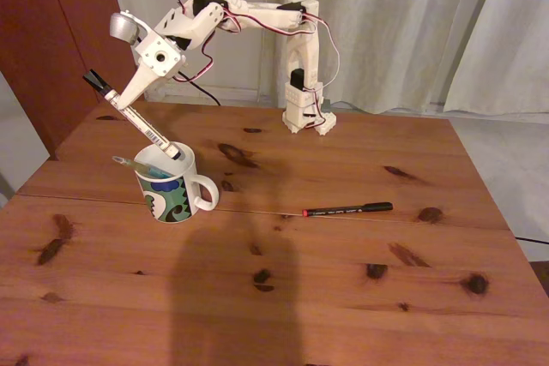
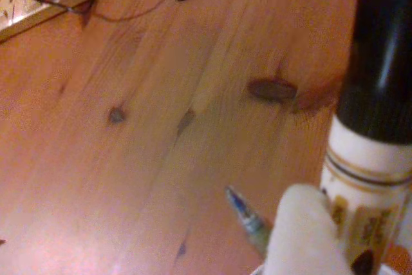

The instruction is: Clean up the desk and place the pens and markers into the cup

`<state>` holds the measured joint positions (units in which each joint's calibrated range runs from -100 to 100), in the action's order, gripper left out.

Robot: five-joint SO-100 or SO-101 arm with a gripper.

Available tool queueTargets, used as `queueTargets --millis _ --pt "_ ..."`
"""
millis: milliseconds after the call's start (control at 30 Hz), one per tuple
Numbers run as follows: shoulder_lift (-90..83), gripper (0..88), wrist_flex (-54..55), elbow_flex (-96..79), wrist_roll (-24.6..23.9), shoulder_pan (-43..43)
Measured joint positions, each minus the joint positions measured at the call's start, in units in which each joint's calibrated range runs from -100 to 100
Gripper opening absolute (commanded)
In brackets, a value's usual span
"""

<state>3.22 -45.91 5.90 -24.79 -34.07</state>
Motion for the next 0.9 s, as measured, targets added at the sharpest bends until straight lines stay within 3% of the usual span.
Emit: queueTargets --millis 900 --pt "0.1 0.9 0.0 -5.7 2.7 -2.3"
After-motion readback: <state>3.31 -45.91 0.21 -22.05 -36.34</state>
